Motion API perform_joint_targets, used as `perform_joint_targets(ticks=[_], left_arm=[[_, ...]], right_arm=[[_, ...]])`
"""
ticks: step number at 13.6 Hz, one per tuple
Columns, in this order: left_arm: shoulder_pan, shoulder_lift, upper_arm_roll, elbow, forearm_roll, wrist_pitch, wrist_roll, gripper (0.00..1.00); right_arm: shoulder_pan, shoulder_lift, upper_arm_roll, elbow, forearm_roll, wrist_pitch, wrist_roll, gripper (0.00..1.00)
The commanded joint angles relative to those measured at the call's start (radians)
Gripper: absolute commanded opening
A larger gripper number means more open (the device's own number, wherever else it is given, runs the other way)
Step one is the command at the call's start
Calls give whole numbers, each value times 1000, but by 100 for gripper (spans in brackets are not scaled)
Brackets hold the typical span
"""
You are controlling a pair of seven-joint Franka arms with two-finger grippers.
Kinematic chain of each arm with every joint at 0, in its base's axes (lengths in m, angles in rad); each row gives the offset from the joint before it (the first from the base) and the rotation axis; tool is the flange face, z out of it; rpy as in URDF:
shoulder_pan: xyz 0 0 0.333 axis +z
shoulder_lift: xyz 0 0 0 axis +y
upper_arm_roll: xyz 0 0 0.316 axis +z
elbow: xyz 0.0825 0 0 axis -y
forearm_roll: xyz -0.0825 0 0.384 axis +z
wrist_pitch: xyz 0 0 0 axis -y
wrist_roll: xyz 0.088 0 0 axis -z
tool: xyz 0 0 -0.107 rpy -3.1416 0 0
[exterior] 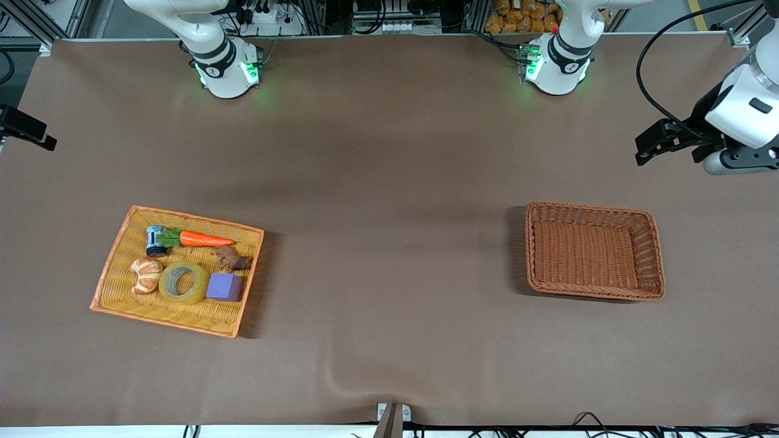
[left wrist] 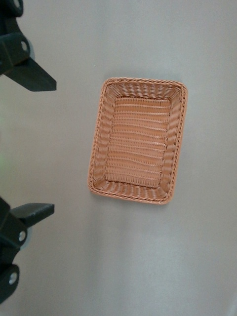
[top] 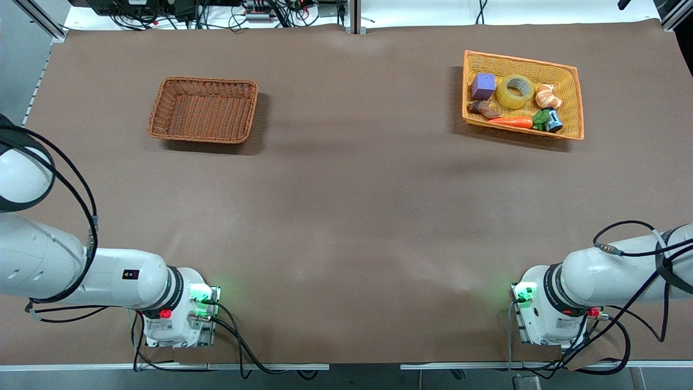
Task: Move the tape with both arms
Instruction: 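Move the right gripper toward the orange tray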
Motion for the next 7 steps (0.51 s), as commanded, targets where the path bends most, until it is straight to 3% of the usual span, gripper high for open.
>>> perform_joint_targets(ticks=[1,7], left_arm=[[8,0,0,23,-18,-32,21,100],[8,16,1,23,-10,-32,21,100]], right_arm=[[23,-1,-11,4,-7,-22,16,100],[22,-3,-11,2,1,-24,15,100]])
